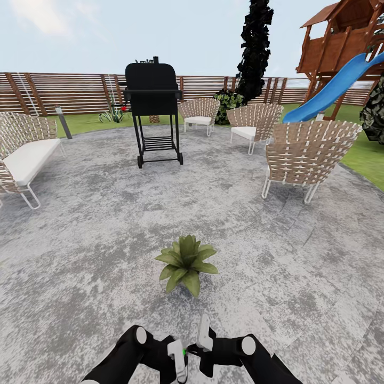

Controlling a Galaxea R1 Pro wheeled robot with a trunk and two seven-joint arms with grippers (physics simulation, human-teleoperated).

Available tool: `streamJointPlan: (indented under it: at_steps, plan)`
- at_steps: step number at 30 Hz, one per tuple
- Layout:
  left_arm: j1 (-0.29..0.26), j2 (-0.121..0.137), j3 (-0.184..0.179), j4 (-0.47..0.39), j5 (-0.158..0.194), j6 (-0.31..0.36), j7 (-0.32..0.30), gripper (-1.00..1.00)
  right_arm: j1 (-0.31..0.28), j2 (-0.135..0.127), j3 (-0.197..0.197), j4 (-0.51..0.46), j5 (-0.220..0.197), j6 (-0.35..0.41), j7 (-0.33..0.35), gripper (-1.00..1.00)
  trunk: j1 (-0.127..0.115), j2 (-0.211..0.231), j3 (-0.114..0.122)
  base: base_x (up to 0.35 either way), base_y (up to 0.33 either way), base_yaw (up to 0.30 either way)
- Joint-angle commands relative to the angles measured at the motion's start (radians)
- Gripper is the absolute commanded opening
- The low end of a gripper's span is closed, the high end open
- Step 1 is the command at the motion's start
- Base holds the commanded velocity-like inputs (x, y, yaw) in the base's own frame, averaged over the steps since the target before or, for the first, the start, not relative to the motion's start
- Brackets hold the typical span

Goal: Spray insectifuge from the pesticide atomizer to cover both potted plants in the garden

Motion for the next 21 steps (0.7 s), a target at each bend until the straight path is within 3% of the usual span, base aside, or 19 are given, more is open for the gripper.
streamJointPlan:
  at_steps: [1, 4, 11, 17, 21]
  plan:
    - [-0.001, 0.003, 0.0, -0.001, -0.007, 0.001, -0.004, -1.0, 0.0, 0.0, -0.001, -0.001, 0.01, -0.006, 0.0, -1.0, 0.0, 0.0, -0.001, 0.0, 0.0, 0.0]
    - [-0.004, 0.022, 0.002, 0.0, -0.014, 0.004, -0.003, -1.0, 0.0, 0.0, -0.001, -0.001, 0.01, -0.006, 0.0, -1.0, 0.0, 0.0, -0.001, 0.0, 0.0, 0.0]
    - [-0.007, 0.134, 0.003, 0.001, -0.017, 0.008, -0.004, -1.0, 0.0, 0.0, -0.001, 0.0, 0.01, -0.006, 0.0, -1.0, 0.0, 0.0, -0.001, 0.0, 0.0, 0.0]
    - [0.0, 0.204, 0.005, 0.001, -0.017, 0.002, -0.003, -1.0, 0.0, 0.0, 0.0, 0.001, 0.01, -0.006, 0.0, -1.0, 0.0, 0.0, -0.001, 0.0, 0.0, 0.0]
    - [0.005, 0.265, 0.006, 0.001, -0.009, 0.0, -0.003, -1.0, 0.0, -0.001, 0.0, 0.002, 0.011, -0.006, 0.0, -1.0, 0.0, 0.0, -0.001, 0.0, 0.0, 0.0]
